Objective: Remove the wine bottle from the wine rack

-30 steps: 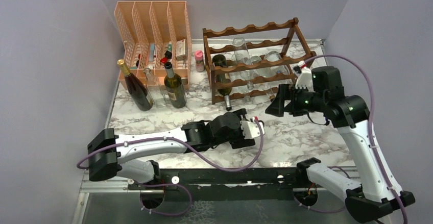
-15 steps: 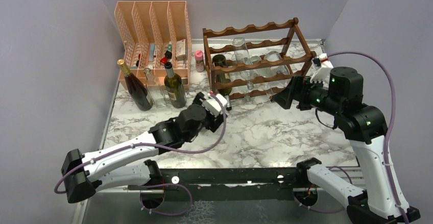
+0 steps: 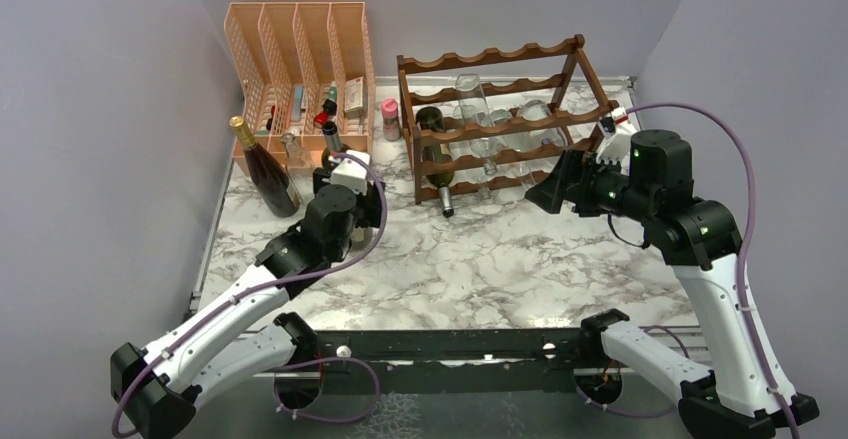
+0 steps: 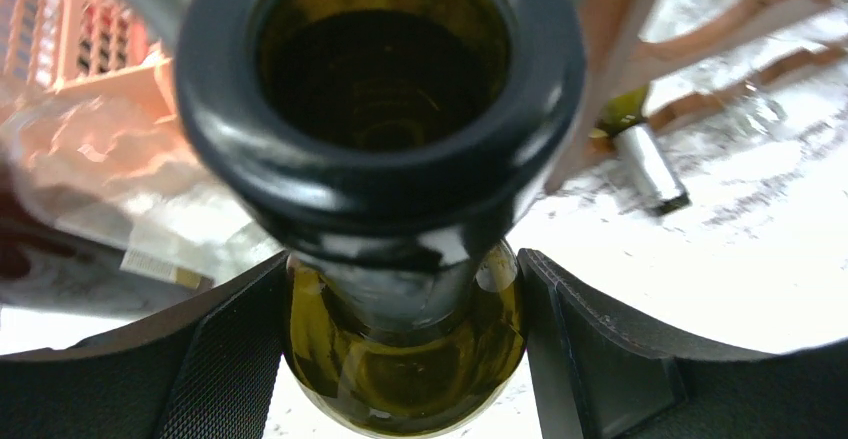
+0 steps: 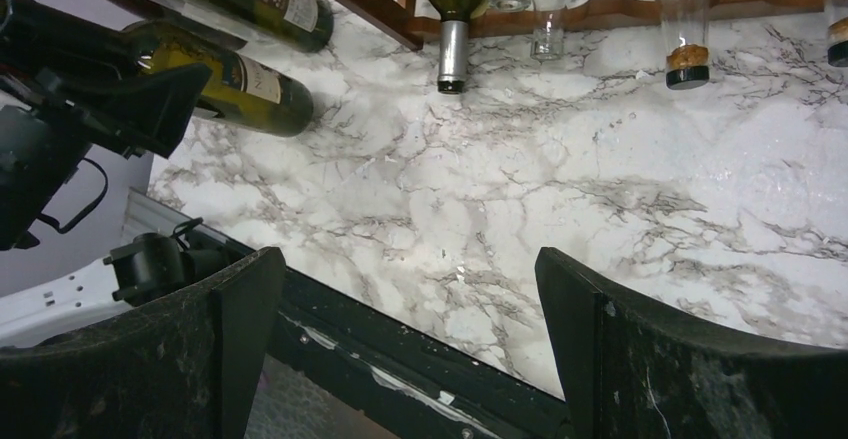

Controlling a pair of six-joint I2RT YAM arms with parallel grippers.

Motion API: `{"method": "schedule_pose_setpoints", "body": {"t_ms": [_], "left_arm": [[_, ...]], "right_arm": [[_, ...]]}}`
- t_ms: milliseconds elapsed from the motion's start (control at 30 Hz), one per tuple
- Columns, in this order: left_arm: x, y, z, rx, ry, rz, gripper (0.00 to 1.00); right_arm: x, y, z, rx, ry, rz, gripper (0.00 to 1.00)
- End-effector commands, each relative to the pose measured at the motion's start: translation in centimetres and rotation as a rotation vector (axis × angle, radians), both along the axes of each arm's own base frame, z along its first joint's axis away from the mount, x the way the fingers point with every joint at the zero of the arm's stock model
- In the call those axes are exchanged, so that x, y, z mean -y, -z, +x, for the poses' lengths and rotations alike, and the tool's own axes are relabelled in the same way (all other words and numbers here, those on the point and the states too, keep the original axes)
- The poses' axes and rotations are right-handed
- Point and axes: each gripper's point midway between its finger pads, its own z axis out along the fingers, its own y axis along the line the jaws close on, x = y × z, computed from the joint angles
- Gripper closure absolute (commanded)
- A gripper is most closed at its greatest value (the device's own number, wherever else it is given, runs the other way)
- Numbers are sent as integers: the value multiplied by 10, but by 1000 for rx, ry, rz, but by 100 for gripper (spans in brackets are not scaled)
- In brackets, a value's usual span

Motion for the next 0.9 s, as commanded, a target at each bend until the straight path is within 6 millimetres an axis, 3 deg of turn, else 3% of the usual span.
{"method": "schedule_pose_setpoints", "body": {"t_ms": [0,300,400,533,867], "left_arm": [[-34,-23,10,70,-137,-107,64],[-124,-29,24,133,-449,-143,66],[-147,-30,25,163,-532,-171,65],[-163,-28,27,196,-598,-159,65],[-176,-20,39,228,-647,-201,65]], "right_arm": [[-6,-4,1,19,-20,33,2],[-6,1,2,11,-30,12,1],[-6,2,1,8,-37,5,1],[-4,3,1,8,-39,-6,1],[-4,6,0,4,-54,-26,1]]}}
